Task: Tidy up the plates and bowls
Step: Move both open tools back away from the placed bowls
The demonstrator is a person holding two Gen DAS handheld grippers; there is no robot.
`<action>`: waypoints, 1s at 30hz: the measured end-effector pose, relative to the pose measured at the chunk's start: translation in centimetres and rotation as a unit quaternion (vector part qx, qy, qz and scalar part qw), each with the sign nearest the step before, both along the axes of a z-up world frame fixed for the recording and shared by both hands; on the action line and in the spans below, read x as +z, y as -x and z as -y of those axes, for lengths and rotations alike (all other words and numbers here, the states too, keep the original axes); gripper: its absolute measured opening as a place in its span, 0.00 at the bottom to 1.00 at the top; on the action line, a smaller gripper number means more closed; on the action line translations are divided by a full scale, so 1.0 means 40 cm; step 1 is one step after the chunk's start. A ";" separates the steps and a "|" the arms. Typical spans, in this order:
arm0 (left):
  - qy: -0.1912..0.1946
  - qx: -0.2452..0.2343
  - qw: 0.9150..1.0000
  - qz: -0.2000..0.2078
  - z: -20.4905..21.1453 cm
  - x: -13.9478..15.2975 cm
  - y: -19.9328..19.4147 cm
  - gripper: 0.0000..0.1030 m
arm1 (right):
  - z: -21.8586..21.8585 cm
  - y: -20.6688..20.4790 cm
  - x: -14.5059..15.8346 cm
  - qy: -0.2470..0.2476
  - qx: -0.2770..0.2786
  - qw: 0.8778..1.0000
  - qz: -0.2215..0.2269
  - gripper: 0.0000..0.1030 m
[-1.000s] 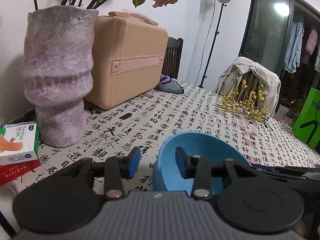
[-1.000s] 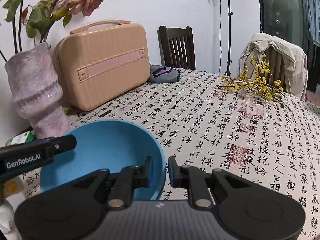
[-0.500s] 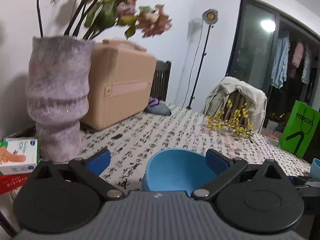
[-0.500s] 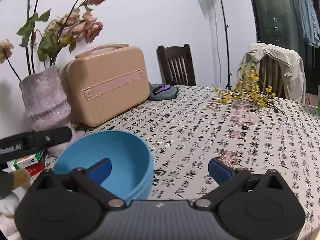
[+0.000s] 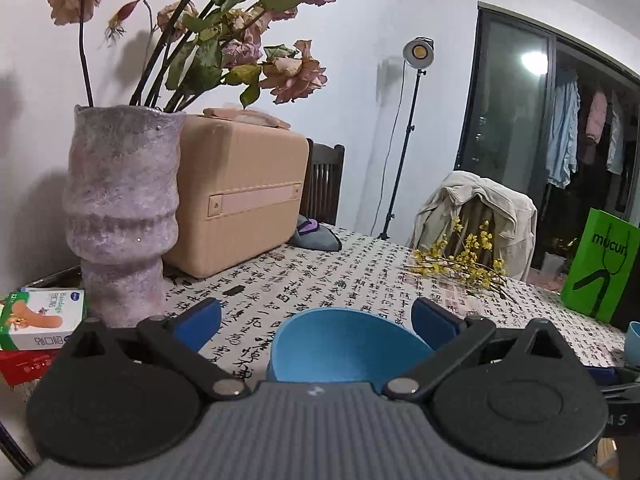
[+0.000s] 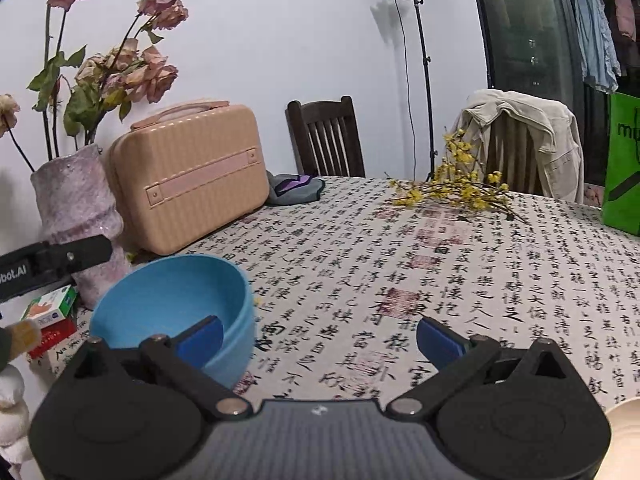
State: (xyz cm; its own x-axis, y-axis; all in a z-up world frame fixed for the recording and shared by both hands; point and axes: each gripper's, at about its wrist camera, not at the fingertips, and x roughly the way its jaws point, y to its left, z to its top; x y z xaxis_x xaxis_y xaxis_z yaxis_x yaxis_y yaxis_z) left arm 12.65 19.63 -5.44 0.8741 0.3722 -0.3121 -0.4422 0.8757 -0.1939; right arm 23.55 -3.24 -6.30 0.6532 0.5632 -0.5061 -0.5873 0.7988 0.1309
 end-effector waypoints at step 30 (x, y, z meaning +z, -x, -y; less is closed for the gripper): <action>-0.012 -0.051 0.999 -0.009 0.169 0.030 -0.096 1.00 | 0.192 -0.058 0.047 0.004 -0.041 0.999 0.021 1.00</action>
